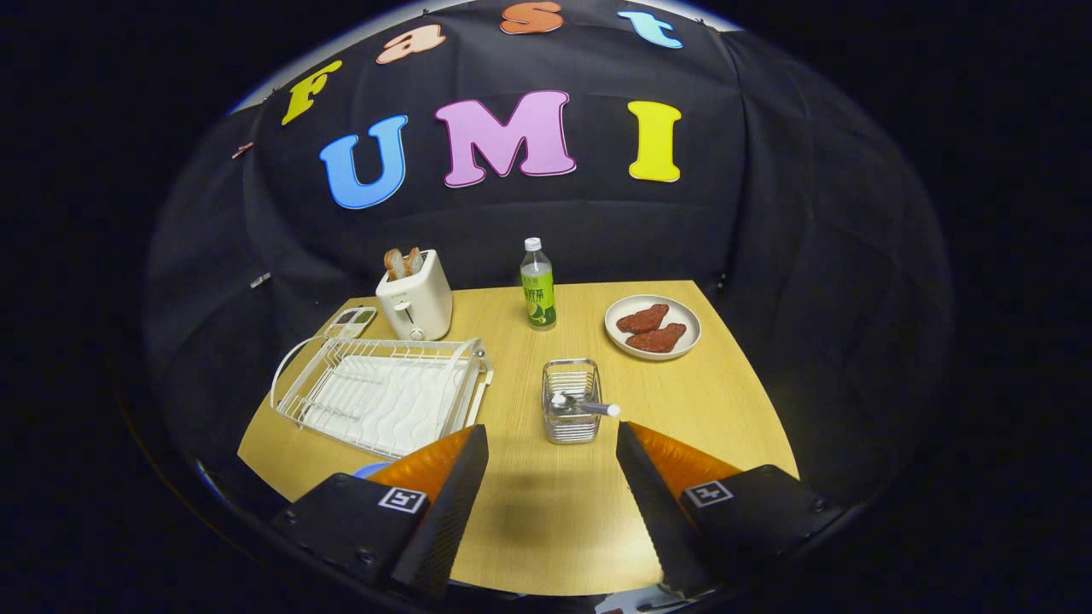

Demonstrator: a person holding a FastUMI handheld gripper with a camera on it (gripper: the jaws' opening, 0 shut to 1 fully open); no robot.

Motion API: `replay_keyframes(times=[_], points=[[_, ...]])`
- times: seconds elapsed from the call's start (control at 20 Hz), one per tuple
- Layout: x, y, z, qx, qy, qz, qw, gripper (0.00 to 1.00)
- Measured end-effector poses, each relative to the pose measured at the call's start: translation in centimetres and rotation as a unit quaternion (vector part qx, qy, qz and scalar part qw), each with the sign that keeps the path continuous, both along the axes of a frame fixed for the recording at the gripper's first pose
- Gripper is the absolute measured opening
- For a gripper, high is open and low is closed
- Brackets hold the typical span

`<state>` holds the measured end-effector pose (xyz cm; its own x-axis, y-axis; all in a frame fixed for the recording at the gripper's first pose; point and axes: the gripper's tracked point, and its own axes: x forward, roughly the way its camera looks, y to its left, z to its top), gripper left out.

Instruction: Take the plate from the dish rack, then take the spoon from the basket and place it into the plate.

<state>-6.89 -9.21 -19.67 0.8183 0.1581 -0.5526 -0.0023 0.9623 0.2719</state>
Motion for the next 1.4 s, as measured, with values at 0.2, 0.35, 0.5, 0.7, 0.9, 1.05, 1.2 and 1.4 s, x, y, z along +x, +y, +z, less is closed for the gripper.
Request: replay_keyframes(times=[0.2,0.35,0.5,0.7,0.9,1.05,1.2,1.4], points=[[2.4,-2.2,-2.5,-0.041,0.006,0.034,0.999,0.91],[4.5,-1.8,-5.6,-0.047,0.021,0.062,0.997,0.91],[5.9,-1.6,-8.8,-0.041,0.047,0.07,0.996,0.78],[7.2,-1.0,-11.5,-0.04,0.073,0.078,0.993,0.64],[7.4,-0.5,-12.4,-0.036,0.092,0.085,0.991,0.33],[7.2,0.0,-12.1,-0.014,0.099,0.087,0.991,0.15],[7.3,-0.9,-11.2,-0.006,0.093,0.068,0.993,0.12],[7.4,-1.9,-9.5,0.013,0.086,0.047,0.995,0.11]])
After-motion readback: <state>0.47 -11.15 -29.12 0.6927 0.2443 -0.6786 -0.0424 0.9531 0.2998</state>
